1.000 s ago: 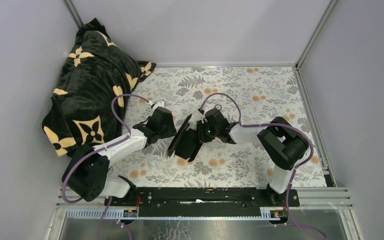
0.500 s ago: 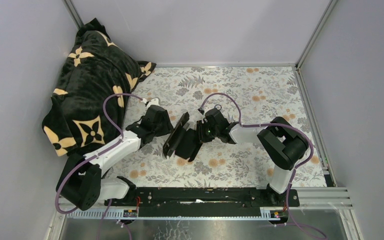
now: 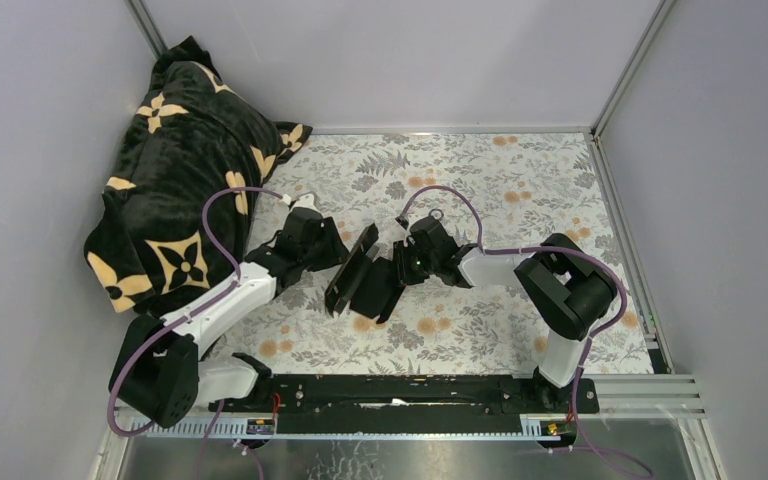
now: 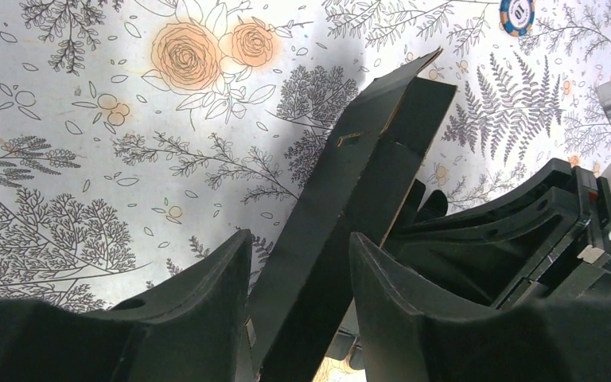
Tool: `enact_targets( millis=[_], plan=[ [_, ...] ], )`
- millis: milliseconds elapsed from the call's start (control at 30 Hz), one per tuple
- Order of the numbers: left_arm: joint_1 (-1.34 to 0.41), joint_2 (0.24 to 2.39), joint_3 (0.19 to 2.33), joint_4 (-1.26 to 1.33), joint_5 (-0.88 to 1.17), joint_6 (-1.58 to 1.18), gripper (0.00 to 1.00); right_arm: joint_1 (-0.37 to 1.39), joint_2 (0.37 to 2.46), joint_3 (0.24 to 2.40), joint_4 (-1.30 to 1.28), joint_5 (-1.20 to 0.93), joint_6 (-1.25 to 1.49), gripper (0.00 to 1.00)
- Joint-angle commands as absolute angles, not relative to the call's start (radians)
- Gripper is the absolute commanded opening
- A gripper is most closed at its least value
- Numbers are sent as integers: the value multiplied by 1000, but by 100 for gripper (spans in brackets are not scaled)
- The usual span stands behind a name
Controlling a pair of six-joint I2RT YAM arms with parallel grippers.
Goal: Fold the paper box
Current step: Fold the paper box at the center of the board.
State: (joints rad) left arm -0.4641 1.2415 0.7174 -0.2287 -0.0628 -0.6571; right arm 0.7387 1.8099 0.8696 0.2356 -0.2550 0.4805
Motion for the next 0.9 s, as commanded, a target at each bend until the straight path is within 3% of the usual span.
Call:
enact_targets(
  millis=[0,867],
  plan=[
    [-454,1218,706,-181,-30,-662,55,752,1895,813,28,-197,445,25],
    [-447,1205,701,-161,20,-676,55,752,1905,805,43,-202,450,25]
  ],
)
